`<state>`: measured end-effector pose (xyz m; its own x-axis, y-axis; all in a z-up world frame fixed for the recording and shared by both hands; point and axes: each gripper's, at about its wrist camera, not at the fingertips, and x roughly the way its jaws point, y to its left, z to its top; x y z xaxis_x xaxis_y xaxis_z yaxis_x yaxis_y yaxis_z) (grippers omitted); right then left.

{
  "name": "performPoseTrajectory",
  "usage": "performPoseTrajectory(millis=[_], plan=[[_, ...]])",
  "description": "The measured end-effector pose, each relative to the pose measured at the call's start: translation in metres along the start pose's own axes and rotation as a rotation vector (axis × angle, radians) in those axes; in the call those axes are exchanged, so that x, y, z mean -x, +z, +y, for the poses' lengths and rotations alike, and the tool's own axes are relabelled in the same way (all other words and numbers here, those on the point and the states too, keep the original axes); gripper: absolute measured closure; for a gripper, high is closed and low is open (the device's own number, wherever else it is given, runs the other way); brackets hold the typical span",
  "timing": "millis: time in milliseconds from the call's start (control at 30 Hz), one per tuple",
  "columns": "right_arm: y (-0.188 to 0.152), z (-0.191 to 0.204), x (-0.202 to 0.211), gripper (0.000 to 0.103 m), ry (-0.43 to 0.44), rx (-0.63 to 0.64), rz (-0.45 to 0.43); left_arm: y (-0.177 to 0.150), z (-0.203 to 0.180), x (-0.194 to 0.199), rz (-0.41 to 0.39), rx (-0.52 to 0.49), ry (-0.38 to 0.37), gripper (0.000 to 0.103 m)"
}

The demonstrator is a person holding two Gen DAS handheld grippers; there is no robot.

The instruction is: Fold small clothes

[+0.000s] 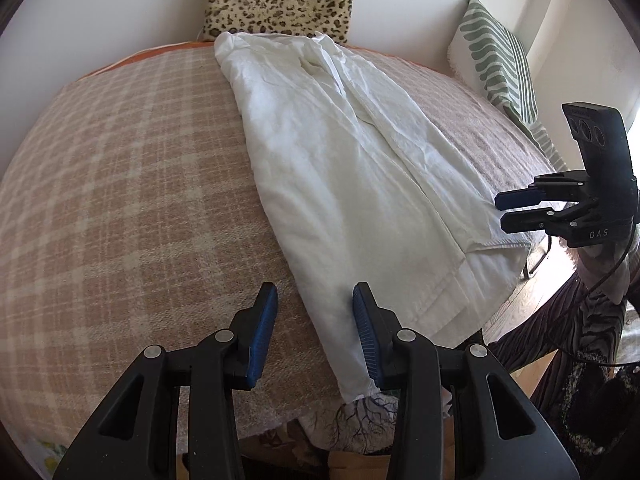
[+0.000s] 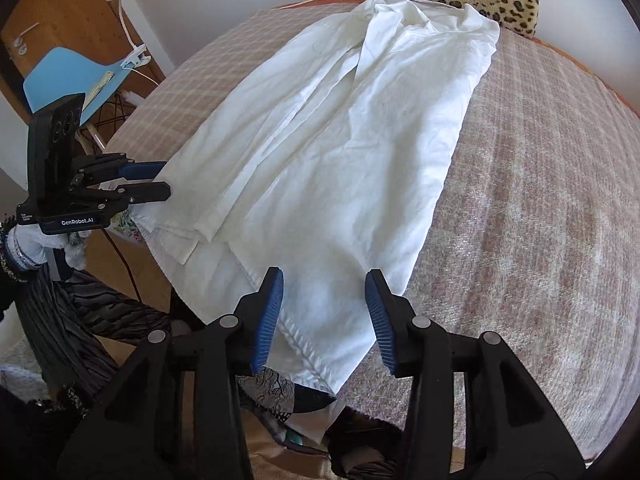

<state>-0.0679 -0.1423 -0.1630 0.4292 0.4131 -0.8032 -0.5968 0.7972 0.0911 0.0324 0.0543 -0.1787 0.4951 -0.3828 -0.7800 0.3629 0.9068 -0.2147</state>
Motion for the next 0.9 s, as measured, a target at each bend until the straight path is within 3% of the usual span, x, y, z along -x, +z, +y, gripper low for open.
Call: performPoseTrajectory(millis=[133,333,400,500,633,700,833,900], plan=[[-0.015,-0.027,0.019,0.053,0.011,-0.165,-0.055,-0.004,0.006,0.005,0.002,0.057,-0.043,0.066],[-0.032,-0.060,0.003,0.053,0.192,-0.331,-0.014,-0.012,0.027,0.009,0.012,0.261,-0.192,0.066],[-0.034,-0.061,0.003,0.052,0.220,-0.339,-0.028,-0.017,0.027,0.009,0.023,0.280,-0.225,0.067],[-0.037,-0.065,-0.003,0.052,0.345,-0.391,-0.013,-0.019,0.020,0.011,0.026,0.269,-0.237,0.068],[-0.035,-0.056,-0.010,0.053,0.361,-0.362,-0.026,-0.019,0.015,0.009,0.038,0.267,-0.260,0.069],[-0.034,-0.056,-0.013,0.059,0.370,-0.381,-0.029,-0.018,0.012,0.008,0.044,0.256,-0.254,0.074],[-0.027,-0.057,-0.022,0.084,0.369,-0.406,-0.019,-0.018,0.010,0.006,0.057,0.251,-0.246,0.090],[-0.028,-0.061,-0.022,0.089,0.384,-0.431,-0.022,-0.017,0.011,0.007,0.053,0.257,-0.251,0.093]])
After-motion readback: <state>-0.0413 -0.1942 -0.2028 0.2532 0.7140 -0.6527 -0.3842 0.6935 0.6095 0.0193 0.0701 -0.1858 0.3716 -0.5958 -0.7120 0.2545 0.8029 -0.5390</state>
